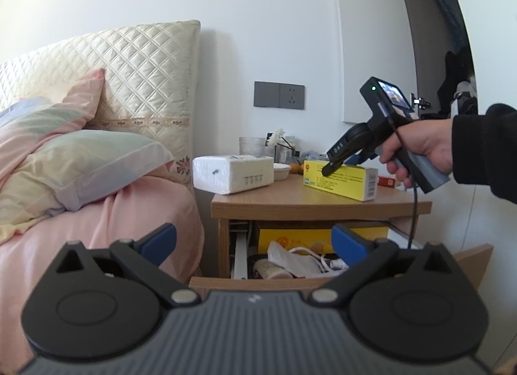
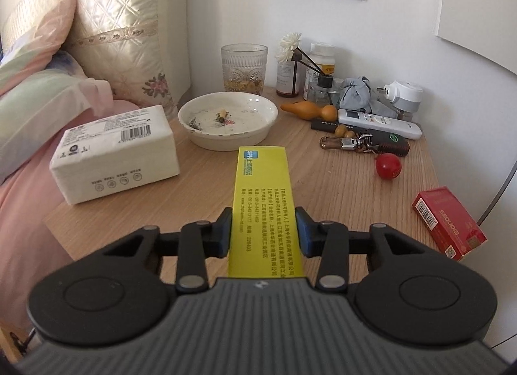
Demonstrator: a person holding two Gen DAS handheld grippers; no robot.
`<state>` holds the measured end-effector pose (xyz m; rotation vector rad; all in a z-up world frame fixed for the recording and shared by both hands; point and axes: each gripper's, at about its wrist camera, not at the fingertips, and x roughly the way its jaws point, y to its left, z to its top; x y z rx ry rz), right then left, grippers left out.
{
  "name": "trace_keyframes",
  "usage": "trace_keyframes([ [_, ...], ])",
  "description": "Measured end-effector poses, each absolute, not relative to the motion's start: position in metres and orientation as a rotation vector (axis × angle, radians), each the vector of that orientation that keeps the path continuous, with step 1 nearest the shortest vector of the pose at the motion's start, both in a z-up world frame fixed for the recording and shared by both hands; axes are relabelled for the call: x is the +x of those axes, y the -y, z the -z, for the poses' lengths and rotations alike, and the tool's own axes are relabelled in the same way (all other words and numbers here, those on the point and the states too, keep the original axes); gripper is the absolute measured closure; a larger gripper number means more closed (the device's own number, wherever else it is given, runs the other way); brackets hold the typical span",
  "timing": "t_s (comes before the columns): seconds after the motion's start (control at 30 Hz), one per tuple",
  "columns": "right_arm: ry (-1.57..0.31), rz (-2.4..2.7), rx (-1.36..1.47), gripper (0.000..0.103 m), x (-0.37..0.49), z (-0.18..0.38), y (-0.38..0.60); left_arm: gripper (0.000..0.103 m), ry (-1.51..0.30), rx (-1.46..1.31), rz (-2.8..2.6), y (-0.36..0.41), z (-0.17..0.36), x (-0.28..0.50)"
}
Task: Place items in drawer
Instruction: 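Close the right gripper on the yellow medicine box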
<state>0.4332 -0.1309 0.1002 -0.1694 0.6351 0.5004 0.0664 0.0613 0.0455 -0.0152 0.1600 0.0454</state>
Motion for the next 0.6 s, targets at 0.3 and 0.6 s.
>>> trace_keyframes([
  [0.3,-0.589,-0.508,-0.197,0.060,0.413,-0.126,0.131,0.000,-0.164,-0.038,-0.050,-0.068,-0.046,0.068],
  [0.6,-0.542,-0.529,-0.223,0.060,0.371,-0.161,0.138,0.000,-0.160,-0.011,-0.032,-0.058,-0.046,0.065],
])
